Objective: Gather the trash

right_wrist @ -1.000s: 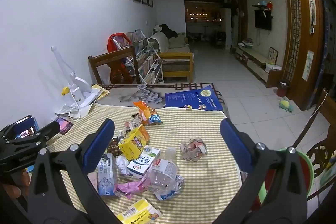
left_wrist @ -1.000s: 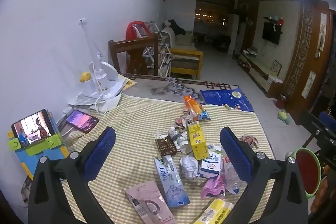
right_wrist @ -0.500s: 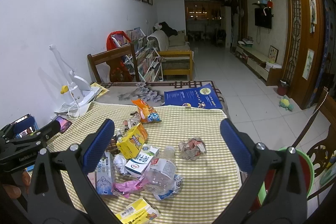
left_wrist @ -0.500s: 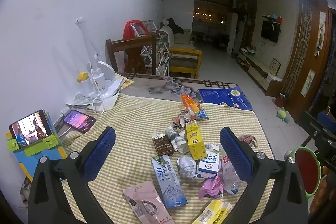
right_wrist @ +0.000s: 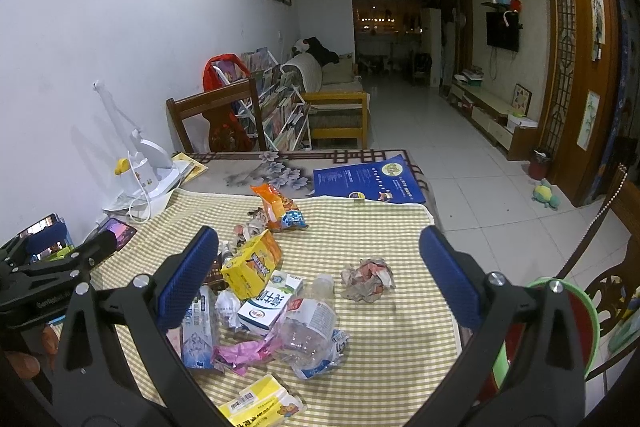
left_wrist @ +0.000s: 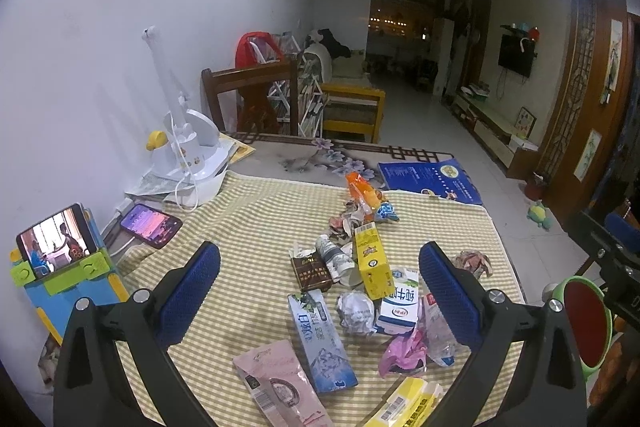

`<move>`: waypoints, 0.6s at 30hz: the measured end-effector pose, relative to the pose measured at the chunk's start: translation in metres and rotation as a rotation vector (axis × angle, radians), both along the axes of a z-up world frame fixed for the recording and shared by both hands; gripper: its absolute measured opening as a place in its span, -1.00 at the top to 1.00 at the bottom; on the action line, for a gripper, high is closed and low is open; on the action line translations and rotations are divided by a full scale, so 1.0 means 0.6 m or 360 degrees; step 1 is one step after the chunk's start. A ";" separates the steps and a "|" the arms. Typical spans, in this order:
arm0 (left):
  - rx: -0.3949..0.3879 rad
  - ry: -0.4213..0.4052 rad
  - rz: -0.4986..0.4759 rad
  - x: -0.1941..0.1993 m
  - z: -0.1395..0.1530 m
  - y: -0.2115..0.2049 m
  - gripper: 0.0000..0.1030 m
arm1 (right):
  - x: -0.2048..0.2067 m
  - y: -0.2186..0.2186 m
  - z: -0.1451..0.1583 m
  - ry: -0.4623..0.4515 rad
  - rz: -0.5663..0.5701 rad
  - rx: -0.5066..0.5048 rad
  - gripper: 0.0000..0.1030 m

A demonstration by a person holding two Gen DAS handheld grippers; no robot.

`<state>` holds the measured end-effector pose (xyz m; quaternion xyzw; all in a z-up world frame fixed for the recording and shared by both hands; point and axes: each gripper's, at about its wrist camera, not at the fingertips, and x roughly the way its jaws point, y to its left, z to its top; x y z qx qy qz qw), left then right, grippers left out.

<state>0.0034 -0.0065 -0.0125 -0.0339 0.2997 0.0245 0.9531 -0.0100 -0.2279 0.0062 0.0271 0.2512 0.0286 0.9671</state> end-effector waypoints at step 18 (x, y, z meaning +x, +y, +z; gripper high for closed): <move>-0.0046 0.0020 0.0000 0.005 -0.006 0.001 -0.85 | 0.005 -0.003 -0.003 0.0029 -0.0010 0.0000 -0.93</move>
